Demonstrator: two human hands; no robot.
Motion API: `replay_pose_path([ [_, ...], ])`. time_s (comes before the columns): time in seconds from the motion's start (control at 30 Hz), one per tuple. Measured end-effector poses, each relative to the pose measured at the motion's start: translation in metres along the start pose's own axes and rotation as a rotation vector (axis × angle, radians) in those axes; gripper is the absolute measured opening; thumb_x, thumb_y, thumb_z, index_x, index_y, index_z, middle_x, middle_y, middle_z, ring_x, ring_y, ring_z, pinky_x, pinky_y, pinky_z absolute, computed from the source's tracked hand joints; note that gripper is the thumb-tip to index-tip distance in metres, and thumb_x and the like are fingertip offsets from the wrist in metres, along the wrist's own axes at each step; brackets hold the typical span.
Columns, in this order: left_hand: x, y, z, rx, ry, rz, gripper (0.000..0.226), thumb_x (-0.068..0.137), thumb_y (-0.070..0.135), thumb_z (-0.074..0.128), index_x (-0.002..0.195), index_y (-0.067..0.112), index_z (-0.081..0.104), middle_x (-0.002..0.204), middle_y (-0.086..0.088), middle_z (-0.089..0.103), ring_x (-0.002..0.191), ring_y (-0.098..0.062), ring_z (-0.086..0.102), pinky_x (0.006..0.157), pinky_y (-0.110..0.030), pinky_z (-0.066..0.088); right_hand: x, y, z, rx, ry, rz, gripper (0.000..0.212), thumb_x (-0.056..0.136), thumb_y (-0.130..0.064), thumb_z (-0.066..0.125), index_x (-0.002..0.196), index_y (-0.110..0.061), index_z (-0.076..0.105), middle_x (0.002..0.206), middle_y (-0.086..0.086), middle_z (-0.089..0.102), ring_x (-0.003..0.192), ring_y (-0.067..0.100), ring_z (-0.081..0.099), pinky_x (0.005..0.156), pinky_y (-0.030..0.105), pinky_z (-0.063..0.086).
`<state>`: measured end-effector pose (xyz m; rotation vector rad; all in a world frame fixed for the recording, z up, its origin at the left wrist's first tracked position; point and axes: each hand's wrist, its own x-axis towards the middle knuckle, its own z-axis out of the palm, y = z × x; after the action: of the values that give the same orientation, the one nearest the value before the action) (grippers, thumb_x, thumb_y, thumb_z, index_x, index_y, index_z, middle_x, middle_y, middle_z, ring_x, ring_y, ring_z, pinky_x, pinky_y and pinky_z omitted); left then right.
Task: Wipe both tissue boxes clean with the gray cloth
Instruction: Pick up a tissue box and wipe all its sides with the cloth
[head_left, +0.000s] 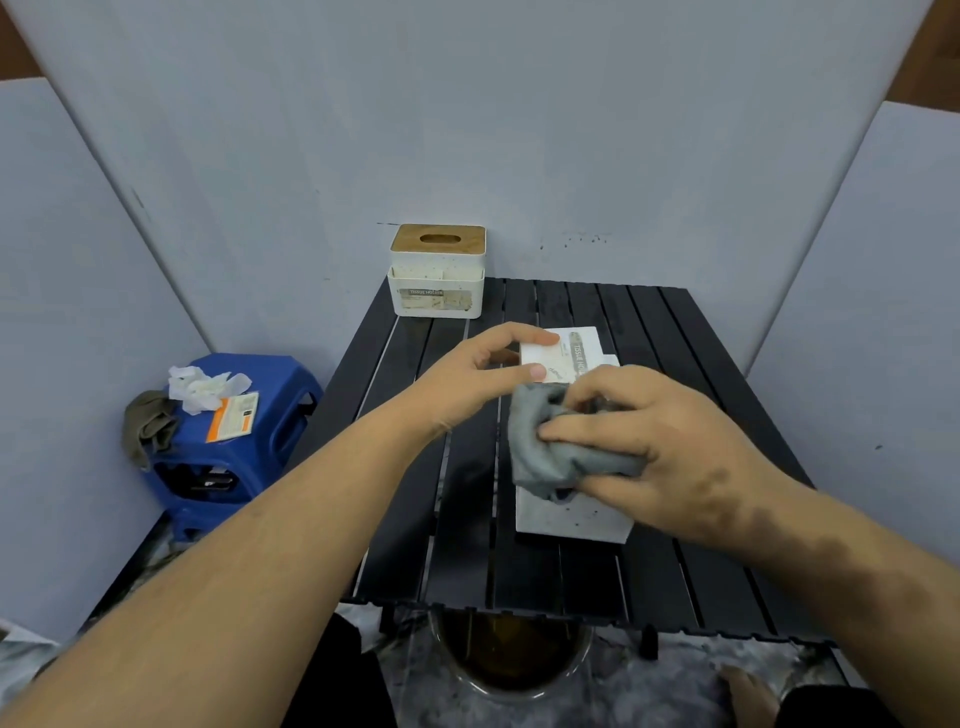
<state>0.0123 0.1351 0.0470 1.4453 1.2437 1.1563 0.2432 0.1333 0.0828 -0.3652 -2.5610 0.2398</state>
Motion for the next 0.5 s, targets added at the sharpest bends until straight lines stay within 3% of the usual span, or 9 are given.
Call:
replay_pose_path([
  [0.07,0.000,0.001,0.000,-0.009,-0.016,-0.001,0.039,0.087,0.025,0.069,0.126,0.023,0.067,0.126,-0.006,0.069,0.117,-0.018,0.063,0.105,-0.033,0.052,0.003,0.003,-0.001,-0.096,-0.031,-0.033,0.027,0.083,-0.039,0.062,0.103,-0.028,0.076,0.100,-0.005,0.062,0.087,0.015,0.058,0.068,0.034,0.054],
  [0.17,-0.001,0.001,-0.001,0.012,-0.008,-0.005,0.033,0.087,0.028,0.070,0.119,0.034,0.070,0.125,-0.002,0.070,0.122,-0.022,0.062,0.108,-0.034,0.050,-0.007,0.025,-0.027,0.059,-0.070,0.016,0.024,0.079,-0.038,0.073,0.100,-0.027,0.078,0.099,-0.007,0.064,0.089,0.011,0.063,0.072,0.027,0.053],
  [0.27,-0.001,0.000,-0.002,0.047,-0.002,-0.017,0.030,0.087,0.033,0.071,0.117,0.041,0.070,0.126,0.002,0.069,0.122,-0.017,0.062,0.111,-0.037,0.048,-0.015,0.037,-0.052,0.161,-0.045,0.112,0.025,0.073,-0.039,0.078,0.097,-0.031,0.078,0.095,-0.008,0.065,0.082,0.010,0.067,0.068,0.023,0.053],
  [0.5,0.000,-0.001,0.000,0.038,0.005,0.011,0.033,0.092,0.022,0.070,0.125,0.026,0.069,0.124,-0.005,0.069,0.120,-0.022,0.063,0.106,-0.037,0.053,0.000,-0.004,0.007,-0.216,0.018,-0.105,0.013,0.080,-0.027,0.069,0.088,-0.020,0.075,0.089,0.000,0.061,0.072,0.018,0.055,0.056,0.033,0.049],
])
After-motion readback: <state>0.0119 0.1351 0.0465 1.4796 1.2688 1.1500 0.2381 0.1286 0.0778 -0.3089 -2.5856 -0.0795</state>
